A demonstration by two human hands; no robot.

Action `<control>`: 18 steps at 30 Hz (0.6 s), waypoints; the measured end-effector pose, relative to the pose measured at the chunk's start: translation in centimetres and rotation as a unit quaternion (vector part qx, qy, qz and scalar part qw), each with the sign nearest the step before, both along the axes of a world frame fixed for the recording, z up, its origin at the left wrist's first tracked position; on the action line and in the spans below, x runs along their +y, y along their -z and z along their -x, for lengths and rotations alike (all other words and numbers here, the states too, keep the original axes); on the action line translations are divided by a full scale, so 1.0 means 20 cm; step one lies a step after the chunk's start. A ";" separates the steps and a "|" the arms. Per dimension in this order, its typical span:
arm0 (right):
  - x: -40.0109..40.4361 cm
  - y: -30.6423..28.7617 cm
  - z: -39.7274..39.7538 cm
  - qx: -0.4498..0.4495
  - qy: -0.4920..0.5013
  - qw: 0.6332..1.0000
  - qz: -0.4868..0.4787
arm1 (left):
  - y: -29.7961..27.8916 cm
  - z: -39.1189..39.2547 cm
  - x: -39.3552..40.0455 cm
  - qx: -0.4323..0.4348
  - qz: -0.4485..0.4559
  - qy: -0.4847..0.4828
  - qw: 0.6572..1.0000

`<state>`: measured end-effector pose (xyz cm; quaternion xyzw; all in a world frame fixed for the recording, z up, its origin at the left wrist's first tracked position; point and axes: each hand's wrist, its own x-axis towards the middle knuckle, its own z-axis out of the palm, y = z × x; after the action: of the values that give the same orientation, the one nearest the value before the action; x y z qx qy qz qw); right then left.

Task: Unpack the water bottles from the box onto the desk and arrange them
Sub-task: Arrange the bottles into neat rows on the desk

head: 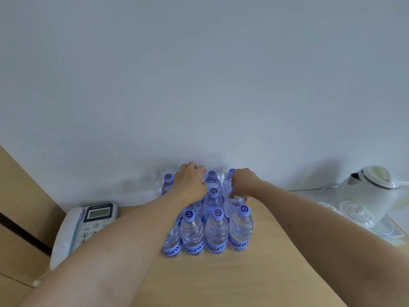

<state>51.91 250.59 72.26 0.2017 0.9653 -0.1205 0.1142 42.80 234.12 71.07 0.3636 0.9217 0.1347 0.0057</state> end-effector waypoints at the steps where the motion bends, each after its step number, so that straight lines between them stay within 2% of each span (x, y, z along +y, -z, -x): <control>1: 0.00 0.00 0.00 -0.006 0.002 1.000 0.001 | 0.00 0.00 0.00 -0.002 0.000 0.001 1.000; 7: -0.01 -0.01 0.01 -0.034 -0.015 0.999 -0.003 | 0.01 0.01 -0.03 -0.004 0.002 -0.004 1.000; 18: 0.00 -0.02 0.01 -0.036 -0.050 0.998 -0.009 | 0.00 0.04 -0.01 0.001 0.001 -0.006 1.000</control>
<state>51.70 250.66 72.65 0.1581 0.9705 -0.0990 0.1529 41.99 233.92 71.08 0.3582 0.9240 0.1336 0.0047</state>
